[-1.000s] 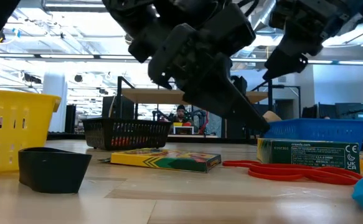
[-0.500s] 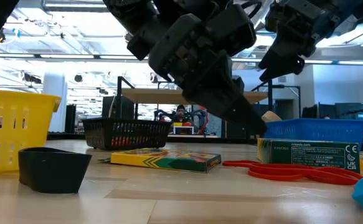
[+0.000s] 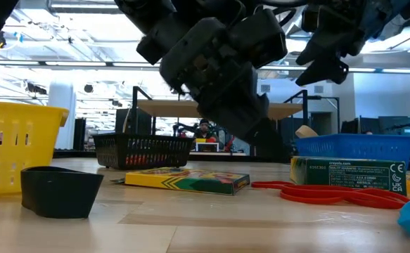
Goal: Pick & Place Office Desk Supplies
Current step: Put the red rubber band into the blue bin
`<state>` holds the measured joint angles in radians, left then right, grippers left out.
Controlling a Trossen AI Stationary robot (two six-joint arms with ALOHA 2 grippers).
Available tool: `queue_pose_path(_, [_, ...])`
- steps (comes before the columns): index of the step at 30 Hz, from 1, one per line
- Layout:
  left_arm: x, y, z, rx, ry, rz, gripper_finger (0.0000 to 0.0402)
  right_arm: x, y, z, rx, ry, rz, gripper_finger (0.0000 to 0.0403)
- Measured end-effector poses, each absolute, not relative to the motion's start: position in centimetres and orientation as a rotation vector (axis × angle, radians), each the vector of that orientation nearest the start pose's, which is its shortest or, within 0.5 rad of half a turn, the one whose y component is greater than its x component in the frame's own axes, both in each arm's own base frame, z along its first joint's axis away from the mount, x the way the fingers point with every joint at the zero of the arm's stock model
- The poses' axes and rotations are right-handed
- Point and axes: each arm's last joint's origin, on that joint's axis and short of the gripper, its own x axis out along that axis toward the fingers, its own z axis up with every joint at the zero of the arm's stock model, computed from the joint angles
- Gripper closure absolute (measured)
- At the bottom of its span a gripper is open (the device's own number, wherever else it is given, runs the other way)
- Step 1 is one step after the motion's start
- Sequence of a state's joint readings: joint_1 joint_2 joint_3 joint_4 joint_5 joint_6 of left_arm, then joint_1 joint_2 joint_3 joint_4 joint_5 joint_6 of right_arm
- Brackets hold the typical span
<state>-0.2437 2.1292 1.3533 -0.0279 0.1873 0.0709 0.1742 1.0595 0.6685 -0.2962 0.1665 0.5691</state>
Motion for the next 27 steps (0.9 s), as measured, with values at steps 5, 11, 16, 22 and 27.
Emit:
queue_pose_path(5, [42.2, -12.5, 12.5, 0.193, 0.842, -0.374, 0.0266, 21.1, 3.7, 23.4, 0.435, 0.670, -0.151, 0.0154])
queue_pose_path(11, [41.9, -12.9, 12.5, 0.230, 0.848, -0.381, 0.0266, 21.1, 3.6, 23.4, 0.430, 0.671, -0.157, 0.0154])
queue_pose_path(16, [42.0, -12.3, 12.4, 0.223, 0.865, -0.373, 0.0266, 21.2, 3.4, 23.4, 0.429, 0.670, -0.164, 0.0154])
queue_pose_path(22, [42.3, -12.2, 11.3, 0.224, 0.875, -0.376, 0.0266, 21.2, 3.4, 23.4, 0.430, 0.669, -0.164, 0.0154])
queue_pose_path(27, [42.2, -12.4, 11.0, 0.258, 0.876, -0.415, 0.0268, 21.2, 3.5, 23.4, 0.431, 0.669, -0.161, 0.0154])
